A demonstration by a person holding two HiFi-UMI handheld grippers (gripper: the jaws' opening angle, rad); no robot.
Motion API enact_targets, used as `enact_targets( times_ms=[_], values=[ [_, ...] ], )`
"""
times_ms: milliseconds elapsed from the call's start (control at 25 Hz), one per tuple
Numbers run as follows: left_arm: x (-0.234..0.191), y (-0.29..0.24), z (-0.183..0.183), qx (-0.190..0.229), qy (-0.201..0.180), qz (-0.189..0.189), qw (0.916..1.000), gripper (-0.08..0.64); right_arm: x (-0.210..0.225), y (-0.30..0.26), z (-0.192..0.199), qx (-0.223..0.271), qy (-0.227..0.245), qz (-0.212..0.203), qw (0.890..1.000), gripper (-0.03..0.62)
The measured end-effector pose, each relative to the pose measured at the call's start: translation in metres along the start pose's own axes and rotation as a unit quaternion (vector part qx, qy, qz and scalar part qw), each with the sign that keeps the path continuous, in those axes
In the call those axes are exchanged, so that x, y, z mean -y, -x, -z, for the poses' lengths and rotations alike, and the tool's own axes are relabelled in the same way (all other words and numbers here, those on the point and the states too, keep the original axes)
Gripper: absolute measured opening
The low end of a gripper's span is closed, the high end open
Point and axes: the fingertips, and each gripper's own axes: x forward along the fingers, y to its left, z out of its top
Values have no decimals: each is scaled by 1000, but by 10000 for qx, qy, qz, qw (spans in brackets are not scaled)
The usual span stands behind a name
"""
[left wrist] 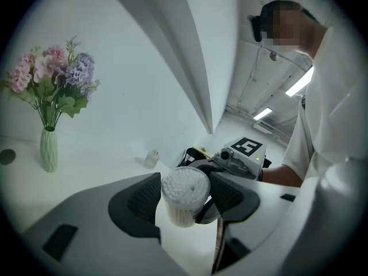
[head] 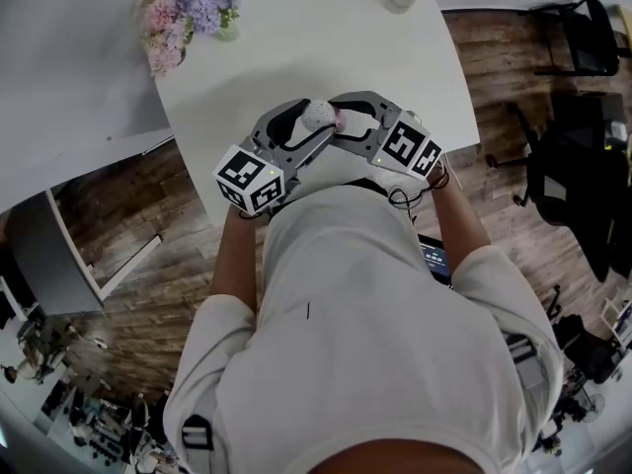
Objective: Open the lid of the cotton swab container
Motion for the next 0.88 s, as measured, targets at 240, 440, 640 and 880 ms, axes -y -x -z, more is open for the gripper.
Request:
enact_targets(
  times_ms=[240, 440, 640, 880],
  values=[
    [-1, -2, 3, -125, -145, -72, 9998, 270, 2, 0, 4, -71, 105, 157, 9998, 232],
    [-2, -3, 9, -207, -69, -128, 9997, 268, 1, -2, 9, -100, 201, 255, 9994, 232],
    [-3, -2, 13, -293, 31, -114, 9995, 267, 1, -5, 12, -40, 399, 350, 9986, 230],
    [-7, 2, 11, -132, 373, -65, 9992, 265, 1, -8, 12, 42, 415, 397, 9983, 230]
  ],
)
